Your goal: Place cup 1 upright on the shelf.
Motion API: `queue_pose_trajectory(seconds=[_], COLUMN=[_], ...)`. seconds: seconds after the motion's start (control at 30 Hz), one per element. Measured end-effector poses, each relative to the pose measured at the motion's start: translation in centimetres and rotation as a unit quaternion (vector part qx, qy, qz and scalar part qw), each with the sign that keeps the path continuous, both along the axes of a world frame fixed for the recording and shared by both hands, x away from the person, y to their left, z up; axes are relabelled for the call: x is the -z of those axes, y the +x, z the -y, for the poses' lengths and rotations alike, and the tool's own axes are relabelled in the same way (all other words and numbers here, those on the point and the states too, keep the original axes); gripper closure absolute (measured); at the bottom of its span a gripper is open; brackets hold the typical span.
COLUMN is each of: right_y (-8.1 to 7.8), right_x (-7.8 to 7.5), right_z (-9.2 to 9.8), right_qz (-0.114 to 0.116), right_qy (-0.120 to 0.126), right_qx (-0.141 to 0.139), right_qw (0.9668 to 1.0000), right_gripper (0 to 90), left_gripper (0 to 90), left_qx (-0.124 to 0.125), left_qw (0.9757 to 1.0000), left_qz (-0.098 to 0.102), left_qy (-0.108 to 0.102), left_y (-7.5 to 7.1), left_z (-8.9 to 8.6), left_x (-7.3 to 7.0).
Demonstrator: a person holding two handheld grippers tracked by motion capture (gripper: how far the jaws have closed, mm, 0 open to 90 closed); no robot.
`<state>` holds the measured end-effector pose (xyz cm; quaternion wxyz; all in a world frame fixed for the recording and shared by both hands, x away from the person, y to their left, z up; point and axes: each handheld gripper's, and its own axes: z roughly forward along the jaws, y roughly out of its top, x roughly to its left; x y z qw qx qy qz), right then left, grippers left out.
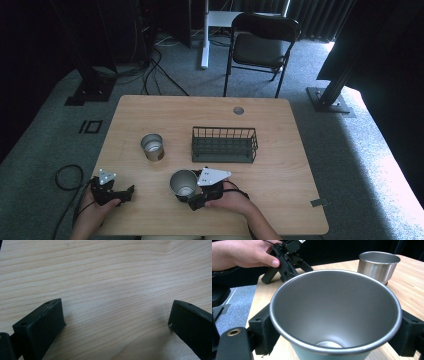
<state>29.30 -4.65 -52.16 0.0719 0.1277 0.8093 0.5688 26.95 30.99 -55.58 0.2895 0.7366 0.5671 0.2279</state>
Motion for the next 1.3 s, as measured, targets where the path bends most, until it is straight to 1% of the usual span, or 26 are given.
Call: queue_pose_trajectory(seconds=[0.03,0.1,0.13,0.23,0.33,0.4,0.47,0.57,0.6,0.63,0.67,0.77,0.87,0.9,0.97,1.0,1.03,1.07,1.1,1.13,1.17,1.23,1.3], right_y=[0.0,0.1,0.2,0.4,0.5,0.8,0.8,1.2,1.2,1.3,1.4,1.4,1.7,2.0,2.1,2.2,2.5,2.5,2.8,2.8,3.1,3.2,3.5], right_x=[-0.1,-0.2,-0.2,-0.7,-1.2,-2.0,-2.1,-2.9,-3.1,-3.5,-4.0,-4.2,-5.3,-5.9,-6.2,-6.6,-7.3,-7.3,-7.9,-7.9,-8.5,-8.6,-9.1], right_z=[0.0,-0.1,-0.1,-0.1,-0.1,-0.3,-0.3,-0.6,-0.7,-0.8,-1.0,-1.1,-1.2,-1.1,-1.1,-1.0,-0.8,-0.8,-0.7,-0.7,-0.4,-0.3,0.0], right_qz=[0.0,-0.001,-0.002,-0.01,-0.004,0.0,-0.001,-0.004,-0.002,-0.001,0.002,0.004,0.007,0.009,0.01,0.012,0.019,0.019,0.023,0.023,0.027,0.027,0.033], right_qy=[-0.003,-0.004,-0.005,0.005,0.008,0.011,0.015,0.025,0.025,0.028,0.029,0.032,0.038,0.045,0.046,0.051,0.053,0.053,0.058,0.058,0.067,0.068,0.073], right_qx=[-0.001,0.01,0.01,0.019,0.023,0.028,0.029,0.035,0.034,0.041,0.041,0.044,0.052,0.059,0.061,0.067,0.074,0.074,0.086,0.086,0.101,0.103,0.121], right_qw=[1.0,0.9999,0.9999,0.9998,0.9997,0.9996,0.9995,0.9991,0.9991,0.9987,0.9987,0.9985,0.9979,0.9972,0.9971,0.9964,0.9957,0.9957,0.9943,0.9943,0.9923,0.992,0.9894], right_gripper=[12.8,12.8,12.8,12.9,12.9,12.9,12.9,12.9,12.9,12.9,12.9,12.9,12.9,12.9,12.9,12.9,12.9,12.9,12.9,12.9,12.9,12.9,12.9], left_gripper=[0.8,0.8,0.9,0.9,0.8,0.9,0.8,0.8,0.8,0.9,0.8,0.8,0.9,0.8,0.8,0.9,0.8,0.8,0.9,0.9,0.9,0.9,0.8], left_qx=[0.0,0.0,0.0,0.0,0.0,0.0,0.0,0.0,0.0,0.0,0.0,0.0,0.0,0.001,0.0,0.0,0.0,0.0,0.0,0.0,0.0,0.0,0.0], left_qw=[1.0,1.0,1.0,1.0,1.0,1.0,1.0,1.0,1.0,1.0,1.0,1.0,1.0,1.0,1.0,1.0,1.0,1.0,1.0,1.0,1.0,1.0,1.0], left_qz=[0.0,0.0,0.0,0.0,0.0,0.0,0.0,0.0,0.0,0.0,0.0,0.0,0.001,0.0,0.0,0.0,0.0,0.0,0.0,0.0,0.0,0.0,0.0], left_qy=[0.0,0.0,0.0,0.0,0.0,0.0,0.0,0.0,0.0,0.0,0.0,0.0,-0.001,0.001,0.0,0.0,0.0,0.0,0.0,0.0,0.0,0.0,0.0], left_y=[0.0,0.0,0.0,0.0,0.0,0.0,0.0,0.0,0.0,0.0,0.0,0.0,0.0,0.0,0.0,0.0,0.0,0.0,0.0,0.0,0.0,0.0,0.0], left_z=[0.0,0.0,0.0,0.0,0.0,0.0,0.0,0.0,0.0,0.0,0.0,0.0,0.0,0.0,0.0,0.0,0.0,0.0,0.0,0.0,0.0,0.0,0.0], left_x=[0.0,0.0,0.0,0.0,0.0,0.0,0.0,0.0,0.0,0.0,0.0,0.0,0.0,0.0,0.0,0.0,0.0,0.0,0.0,0.0,0.0,0.0,0.0])
